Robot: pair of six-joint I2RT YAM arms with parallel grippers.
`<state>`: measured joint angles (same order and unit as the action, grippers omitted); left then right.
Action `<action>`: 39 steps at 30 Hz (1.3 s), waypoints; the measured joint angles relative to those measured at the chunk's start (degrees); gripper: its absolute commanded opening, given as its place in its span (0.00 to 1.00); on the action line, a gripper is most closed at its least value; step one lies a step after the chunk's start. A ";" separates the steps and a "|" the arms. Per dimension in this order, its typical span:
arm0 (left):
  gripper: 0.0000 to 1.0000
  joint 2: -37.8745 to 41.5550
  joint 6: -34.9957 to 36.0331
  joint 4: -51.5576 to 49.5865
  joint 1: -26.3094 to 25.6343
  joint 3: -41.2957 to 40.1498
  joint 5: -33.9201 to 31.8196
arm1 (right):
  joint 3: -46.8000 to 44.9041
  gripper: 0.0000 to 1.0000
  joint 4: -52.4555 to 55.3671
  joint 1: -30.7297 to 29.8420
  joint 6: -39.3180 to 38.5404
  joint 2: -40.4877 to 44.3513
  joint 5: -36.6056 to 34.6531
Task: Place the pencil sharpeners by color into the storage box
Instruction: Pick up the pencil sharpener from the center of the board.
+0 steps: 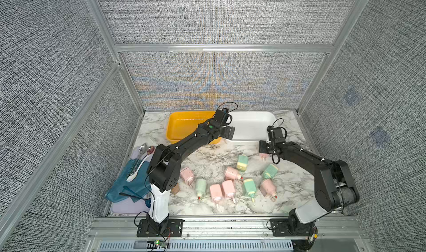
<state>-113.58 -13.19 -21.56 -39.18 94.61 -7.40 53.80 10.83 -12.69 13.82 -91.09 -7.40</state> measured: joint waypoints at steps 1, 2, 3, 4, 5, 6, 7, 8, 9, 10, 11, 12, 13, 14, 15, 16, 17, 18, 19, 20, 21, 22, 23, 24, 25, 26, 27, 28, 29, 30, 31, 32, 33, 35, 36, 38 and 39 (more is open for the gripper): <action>0.99 0.00 -0.42 -0.20 0.02 0.07 -0.22 | -0.02 0.54 -0.02 0.00 -0.07 0.02 -0.04; 0.99 0.00 -0.44 -0.28 0.02 0.15 -0.39 | -0.11 0.51 -0.13 -0.02 -0.17 0.04 -0.07; 0.99 0.00 -0.63 -0.44 0.02 0.31 -0.61 | -0.20 0.47 -0.17 -0.04 -0.22 0.15 -0.07; 0.99 -0.09 -0.83 -0.52 0.02 0.48 -0.96 | -0.33 0.43 -0.20 -0.04 -0.20 0.33 -0.02; 0.99 -0.42 -1.03 -0.55 0.02 0.79 -1.36 | -0.42 0.41 -0.20 -0.04 -0.13 0.48 -0.02; 0.99 -0.94 -1.33 -0.39 0.02 1.14 -1.64 | -0.61 0.37 -0.17 -0.07 0.09 0.76 0.02; 0.99 -1.51 -1.51 -0.63 0.07 1.38 -1.73 | -0.70 0.32 0.00 -0.09 0.13 1.09 0.04; 0.99 -1.99 -1.77 -1.16 0.07 1.60 -1.99 | -0.79 0.27 0.11 -0.11 0.11 1.36 -0.04; 0.99 -2.45 -1.84 -1.75 0.07 1.90 -2.25 | -1.01 0.21 0.37 -0.11 0.07 1.90 -0.04; 0.99 -2.91 -1.86 -2.43 0.07 2.47 -2.73 | -1.25 0.14 0.81 -0.11 -0.02 2.67 -0.07; 0.99 -3.34 -1.90 -2.82 0.07 3.06 -3.08 | -1.44 0.08 1.09 -0.11 -0.22 3.43 -0.07; 0.99 -3.78 -2.10 -3.19 0.07 3.78 -3.43 | -1.53 0.00 1.53 -0.09 -0.68 4.31 -0.07; 0.99 -4.26 -2.14 -3.69 0.07 4.55 -3.87 | -1.68 0.00 1.70 -0.07 -0.76 5.25 -0.04; 0.99 -4.68 -2.29 -4.09 0.07 5.14 -4.26 | -1.81 0.00 1.86 -0.07 -1.09 6.12 -0.02; 0.99 -5.18 -2.47 -4.37 0.07 5.84 -4.68 | -1.97 0.00 2.16 -0.07 -1.42 7.26 0.07; 0.99 -5.73 -2.73 -4.79 0.07 6.62 -5.14 | -2.10 0.00 2.36 -0.07 -1.99 8.35 0.37; 1.00 -6.32 -3.13 -5.49 0.11 7.54 -5.75 | -2.14 0.00 2.62 -0.07 -2.34 9.29 0.57; 1.00 -6.93 -3.54 -6.16 0.15 8.52 -6.25 | -2.14 0.00 2.73 -0.07 -2.80 10.36 0.96; 1.00 -7.69 -3.74 -6.84 0.24 9.73 -6.78 | -2.12 0.00 2.71 -0.04 -3.28 11.32 1.77; 1.00 -8.39 -4.04 -7.26 0.35 10.82 -7.23 | -1.90 0.00 2.82 -0.02 -3.67 12.09 2.40; 1.00 -9.20 -4.44 -7.74 0.46 12.13 -7.67 | -1.68 0.00 2.89 0.00 -4.04 12.74 3.32; 1.00 -10.05 -4.72 -8.55 0.63 13.46 -8.00 | -1.40 0.00 2.86 0.02 -4.48 13.46 4.39; 1.00 -10.73 -4.98 -8.98 0.66 14.51 -8.41 | -1.20 0.00 2.82 0.11 -4.79 13.86 5.09; 1.00 -11.54 -5.29 -9.25 0.72 15.58 -8.90 | -0.96 0.00 2.49 0.22 -4.83 14.34 6.16; 1.00 -12.26 -5.70 -9.46 0.76 16.39 -9.20 | -0.72 0.00 1.99 0.31 -4.96 14.71 7.30; 1.00 -12.92 -6.23 -9.64 0.76 17.05 -9.33 | -0.50 0.00 1.60 0.39 -4.96 14.84 8.17; 1.00 -13.66 -6.64 -9.84 0.83 17.70 -9.35 | -0.20 0.00 0.85 0.50 -4.94 14.80 9.42; 1.00 -14.40 -6.82 -10.12 0.85 18.36 -9.35 | 0.22 0.00 0.31 0.63 -4.92 14.58 10.36; 1.00 -15.04 -7.02 -10.47 0.94 18.97 -9.33 | 0.68 0.00 -0.26 0.70 -4.85 14.27 10.99; 1.00 -15.72 -7.23 -10.93 1.05 19.69 -9.31 | 1.31 0.00 -0.81 0.76 -4.70 13.77 11.50; 1.00 -16.31 -7.61 -11.34 1.16 20.48 -9.31 | 2.45 0.00 -0.98 0.94 -4.46 12.87 12.02; 1.00 -16.81 -7.87 -11.58 1.20 21.14 -9.31 | 3.37 0.00 -1.29 1.07 -4.42 11.98 12.37; 1.00 -17.33 -7.89 -11.65 1.38 21.84 -9.33 | 4.52 0.00 -1.70 1.20 -4.39 10.84 12.61; 1.00 -18.32 -8.24 -11.93 1.49 23.15 -9.40 | 6.58 0.00 -2.29 1.46 -4.04 8.48 12.90; 1.00 -18.86 -8.26 -12.15 1.60 23.85 -9.49 | 7.52 0.00 -2.43 1.53 -4.07 7.28 12.96; 1.00 -19.96 -8.39 -12.72 1.84 25.29 -9.53 | 9.84 0.00 -2.32 2.01 -4.13 4.59 13.00; 1.00 -20.72 -8.52 -13.20 2.01 26.21 -9.53 | 11.15 0.00 -2.21 2.32 -4.39 3.17 12.98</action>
<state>-134.30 -21.71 -34.76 -37.17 120.81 -16.93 64.95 8.62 -10.37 9.43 -87.92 5.58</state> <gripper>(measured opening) 0.995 0.546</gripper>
